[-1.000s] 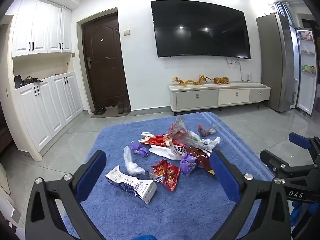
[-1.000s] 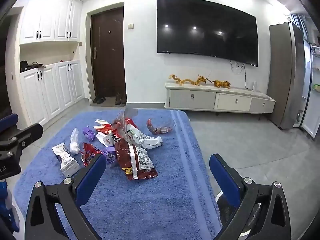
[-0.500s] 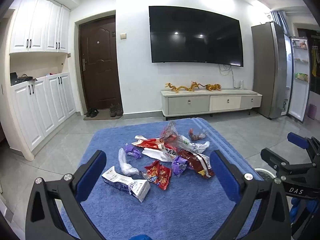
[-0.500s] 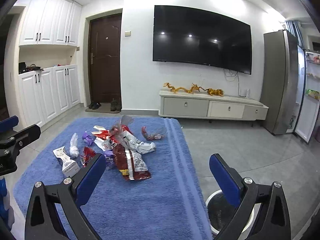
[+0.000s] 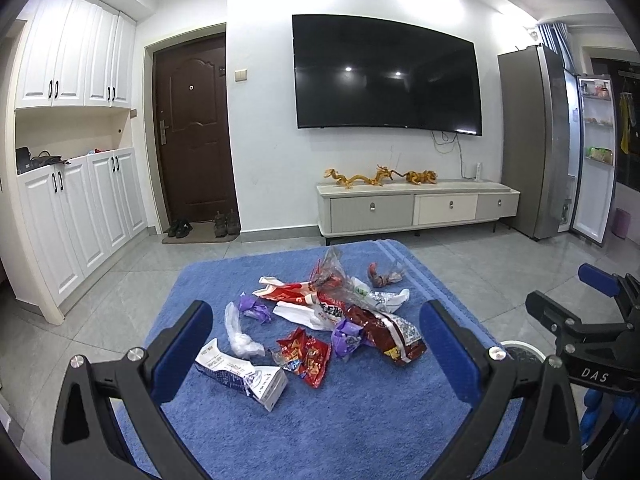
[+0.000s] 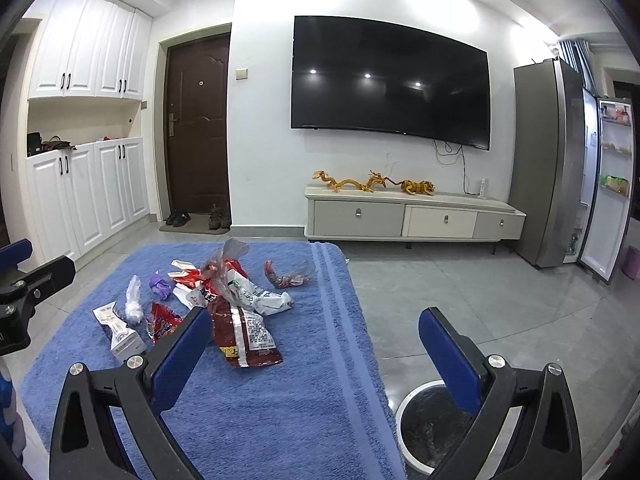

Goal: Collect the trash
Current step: 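Move both grippers toward the pile of wrappers on the blue mat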

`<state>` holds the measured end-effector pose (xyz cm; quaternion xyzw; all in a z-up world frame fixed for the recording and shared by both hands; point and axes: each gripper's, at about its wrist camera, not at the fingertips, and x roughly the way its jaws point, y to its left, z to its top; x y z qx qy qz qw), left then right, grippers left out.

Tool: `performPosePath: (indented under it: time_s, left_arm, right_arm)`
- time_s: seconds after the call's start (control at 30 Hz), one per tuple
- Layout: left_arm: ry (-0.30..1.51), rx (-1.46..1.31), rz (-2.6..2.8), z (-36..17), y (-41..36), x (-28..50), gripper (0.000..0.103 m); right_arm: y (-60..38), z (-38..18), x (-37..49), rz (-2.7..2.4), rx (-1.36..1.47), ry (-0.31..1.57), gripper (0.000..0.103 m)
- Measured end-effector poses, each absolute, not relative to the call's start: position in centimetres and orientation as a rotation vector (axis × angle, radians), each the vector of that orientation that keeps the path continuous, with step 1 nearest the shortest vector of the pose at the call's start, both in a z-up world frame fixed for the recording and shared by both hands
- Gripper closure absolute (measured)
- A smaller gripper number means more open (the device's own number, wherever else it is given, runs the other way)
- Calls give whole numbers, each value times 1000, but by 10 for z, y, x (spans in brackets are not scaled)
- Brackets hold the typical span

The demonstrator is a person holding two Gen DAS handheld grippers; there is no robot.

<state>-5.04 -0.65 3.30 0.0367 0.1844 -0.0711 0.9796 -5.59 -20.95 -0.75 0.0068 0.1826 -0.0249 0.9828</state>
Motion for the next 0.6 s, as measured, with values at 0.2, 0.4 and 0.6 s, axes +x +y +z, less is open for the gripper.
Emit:
performPosePath:
  time_s: [0.2, 0.4, 0.6]
  left_arm:
    - [361, 86, -131, 28, -13, -39, 0]
    - [420, 116, -149, 16, -17, -17, 0]
    - [452, 90, -98, 16, 5, 4, 0]
  right_arm:
    - [-214, -9, -48, -59, 13, 374, 0]
    - [-217, -17, -30, -56, 16, 405, 0]
    - [-228, -22, -12, -48, 50, 414, 0]
